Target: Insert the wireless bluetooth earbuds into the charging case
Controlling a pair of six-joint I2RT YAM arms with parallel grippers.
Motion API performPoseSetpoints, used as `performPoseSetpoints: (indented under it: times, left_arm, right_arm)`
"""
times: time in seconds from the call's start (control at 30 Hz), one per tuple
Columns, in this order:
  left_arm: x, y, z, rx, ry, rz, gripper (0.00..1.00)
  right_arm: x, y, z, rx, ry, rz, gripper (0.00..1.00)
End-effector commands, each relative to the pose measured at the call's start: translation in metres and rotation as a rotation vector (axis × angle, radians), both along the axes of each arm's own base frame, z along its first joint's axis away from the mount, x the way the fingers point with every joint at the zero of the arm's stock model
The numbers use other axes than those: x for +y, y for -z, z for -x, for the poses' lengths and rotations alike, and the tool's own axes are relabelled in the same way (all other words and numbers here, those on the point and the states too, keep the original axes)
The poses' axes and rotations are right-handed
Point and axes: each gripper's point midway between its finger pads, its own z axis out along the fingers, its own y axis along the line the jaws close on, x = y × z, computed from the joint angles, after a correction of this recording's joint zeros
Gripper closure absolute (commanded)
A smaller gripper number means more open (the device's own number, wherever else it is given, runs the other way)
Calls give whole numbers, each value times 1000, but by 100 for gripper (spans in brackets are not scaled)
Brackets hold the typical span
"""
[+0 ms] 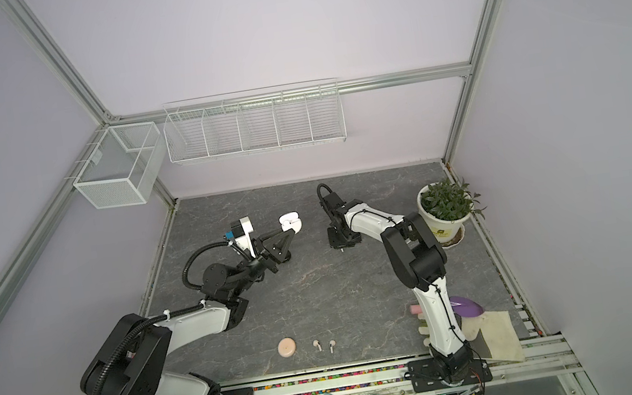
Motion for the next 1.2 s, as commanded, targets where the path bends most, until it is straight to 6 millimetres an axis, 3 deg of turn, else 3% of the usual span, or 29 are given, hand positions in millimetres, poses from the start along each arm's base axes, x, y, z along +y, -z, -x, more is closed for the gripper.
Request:
performPoseSetpoints:
  times: [0.0,0.4,0.7,1.17]
  left_arm:
    - [6,-10,6,-54,-8,17,100]
    - [6,-12,6,-59,-11,18,100]
    - [7,-11,6,-62,-16,16,100]
    - [6,-9,4,-55,-13,14,100]
  right_arm:
    - [-1,4,1,6,-16,0,78]
    - [-6,14,1,39,-16,15,70]
    - [-4,20,4,59,-19,6,75]
    - [-6,8,6,46,-5,6,80]
